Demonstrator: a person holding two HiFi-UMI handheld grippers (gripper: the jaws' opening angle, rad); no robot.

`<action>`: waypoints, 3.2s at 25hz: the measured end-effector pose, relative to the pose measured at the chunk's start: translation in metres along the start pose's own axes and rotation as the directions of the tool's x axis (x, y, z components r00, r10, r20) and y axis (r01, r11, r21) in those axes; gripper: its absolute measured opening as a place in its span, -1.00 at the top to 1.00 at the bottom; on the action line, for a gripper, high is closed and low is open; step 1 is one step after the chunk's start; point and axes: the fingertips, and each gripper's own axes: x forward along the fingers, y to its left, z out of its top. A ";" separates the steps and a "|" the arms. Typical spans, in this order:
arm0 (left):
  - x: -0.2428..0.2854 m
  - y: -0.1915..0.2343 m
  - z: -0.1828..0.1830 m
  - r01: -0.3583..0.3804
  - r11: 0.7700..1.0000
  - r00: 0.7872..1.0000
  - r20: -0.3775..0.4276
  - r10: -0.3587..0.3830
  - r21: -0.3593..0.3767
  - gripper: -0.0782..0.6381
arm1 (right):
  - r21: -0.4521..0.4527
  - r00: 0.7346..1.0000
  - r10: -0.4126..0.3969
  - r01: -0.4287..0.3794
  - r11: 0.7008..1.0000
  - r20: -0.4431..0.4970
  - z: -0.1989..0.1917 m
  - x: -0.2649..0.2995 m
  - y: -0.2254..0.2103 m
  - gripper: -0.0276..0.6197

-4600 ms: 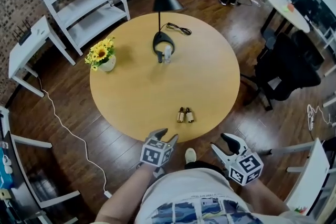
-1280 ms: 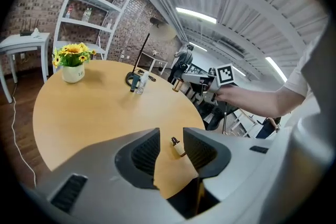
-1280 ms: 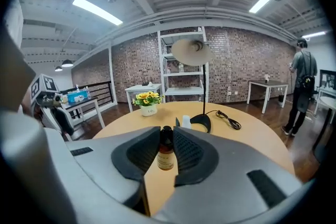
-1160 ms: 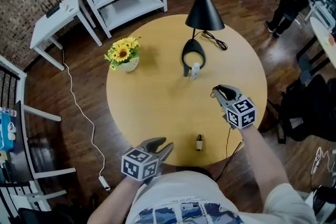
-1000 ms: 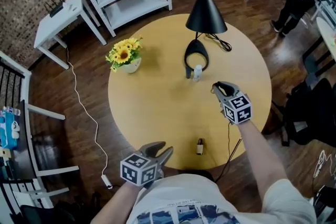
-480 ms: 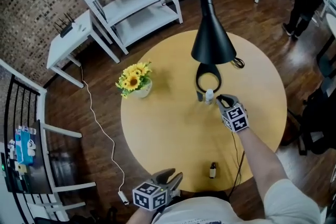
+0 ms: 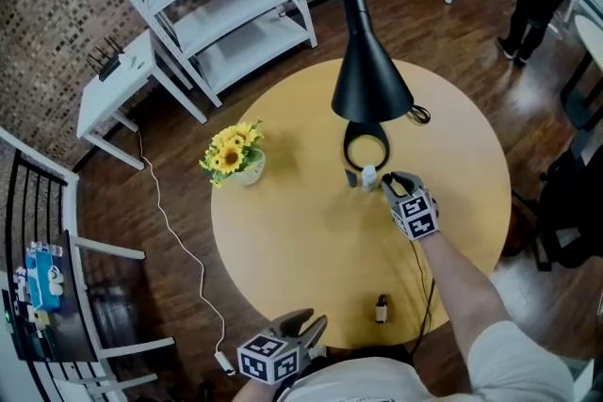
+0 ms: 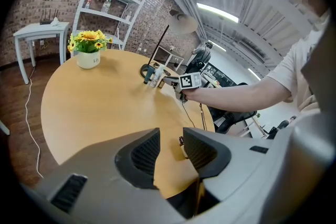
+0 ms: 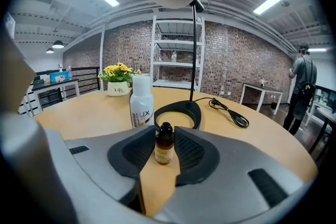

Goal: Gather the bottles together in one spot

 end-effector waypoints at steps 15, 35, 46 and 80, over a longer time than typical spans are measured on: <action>-0.040 0.016 0.001 0.049 0.990 0.998 0.042 -0.055 0.130 0.39 | 0.061 0.995 -0.096 0.093 0.994 0.038 0.027 -0.149 0.063 0.28; -0.149 0.055 -0.107 0.097 0.982 0.993 0.044 -0.105 0.162 0.40 | 0.200 0.976 -0.199 0.213 0.956 -0.090 -0.040 -0.436 0.352 0.28; -0.103 -0.002 -0.122 0.110 0.978 0.994 0.008 -0.113 0.176 0.37 | 0.213 0.992 -0.104 0.117 0.970 -0.070 -0.038 -0.451 0.321 0.18; -0.020 -0.246 -0.086 0.418 0.837 0.858 0.149 -0.491 0.352 0.37 | 0.424 0.947 0.253 -0.317 0.848 0.200 -0.016 -0.499 0.214 0.31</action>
